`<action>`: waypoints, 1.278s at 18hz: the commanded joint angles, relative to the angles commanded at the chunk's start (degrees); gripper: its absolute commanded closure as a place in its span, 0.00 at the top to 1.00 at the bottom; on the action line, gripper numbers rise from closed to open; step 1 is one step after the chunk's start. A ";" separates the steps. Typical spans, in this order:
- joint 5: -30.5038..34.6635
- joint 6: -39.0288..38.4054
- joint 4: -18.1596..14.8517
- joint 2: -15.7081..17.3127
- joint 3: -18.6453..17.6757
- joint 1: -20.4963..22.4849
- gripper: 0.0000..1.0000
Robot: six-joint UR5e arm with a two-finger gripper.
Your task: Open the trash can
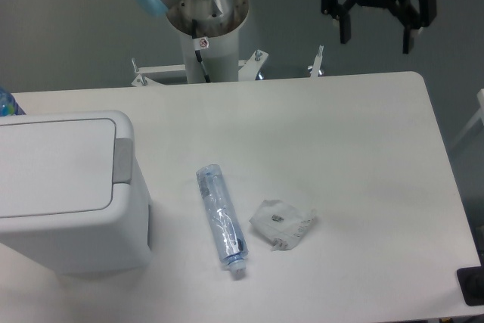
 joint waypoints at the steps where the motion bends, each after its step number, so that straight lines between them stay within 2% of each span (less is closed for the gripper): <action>1: 0.00 -0.96 0.09 0.00 -0.09 0.00 1.00; 6: 0.00 -4.47 0.09 -0.52 0.26 -1.22 1.00; 9: 0.00 -14.90 3.41 -1.84 0.35 -4.47 1.00; 12: -0.09 -30.10 6.49 -3.16 0.18 -8.25 1.00; 15: -0.09 -39.44 10.54 -4.57 0.00 -11.50 1.00; 23: -0.18 -55.27 10.99 -6.15 -1.58 -18.98 1.00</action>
